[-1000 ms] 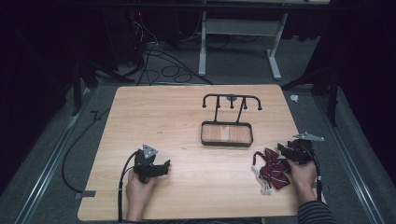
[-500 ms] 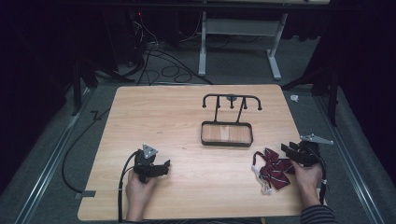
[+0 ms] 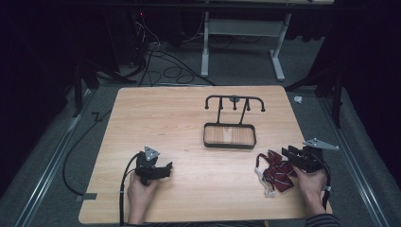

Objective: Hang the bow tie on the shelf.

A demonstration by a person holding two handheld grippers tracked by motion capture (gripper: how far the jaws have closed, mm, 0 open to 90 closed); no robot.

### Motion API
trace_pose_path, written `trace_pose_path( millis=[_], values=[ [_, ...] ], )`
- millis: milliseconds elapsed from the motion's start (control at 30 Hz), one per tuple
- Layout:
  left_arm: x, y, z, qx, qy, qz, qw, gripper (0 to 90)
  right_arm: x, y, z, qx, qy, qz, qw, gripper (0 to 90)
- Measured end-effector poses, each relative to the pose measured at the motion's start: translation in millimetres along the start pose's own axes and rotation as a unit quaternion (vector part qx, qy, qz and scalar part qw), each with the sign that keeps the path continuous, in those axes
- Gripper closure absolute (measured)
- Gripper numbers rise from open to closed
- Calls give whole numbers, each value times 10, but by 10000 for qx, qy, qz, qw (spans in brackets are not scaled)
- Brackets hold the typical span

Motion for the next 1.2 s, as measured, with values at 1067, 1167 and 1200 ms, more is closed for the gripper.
trace_pose_path(
  millis=[1067,1167,1200],
  values=[
    [0,0,0,-1,0,0,10000,177,-125,-543,-99,638,-385,580,9955,726],
    [0,0,0,-2,-1,0,10000,176,-179,-558,-108,663,-465,564,9951,728],
    [0,0,0,-1,0,0,10000,176,-190,-561,-108,669,-470,563,9951,730]
  ],
)
Point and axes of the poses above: each handheld gripper's, and its own axes: x roughly backward along the jaws, z roughly out of its top, y roughly to its right, the point moved 10 cm from there along -x, roughly forward along the jaws, and after that the axes turned 7 degrees about -y, right-handed, at the moved point
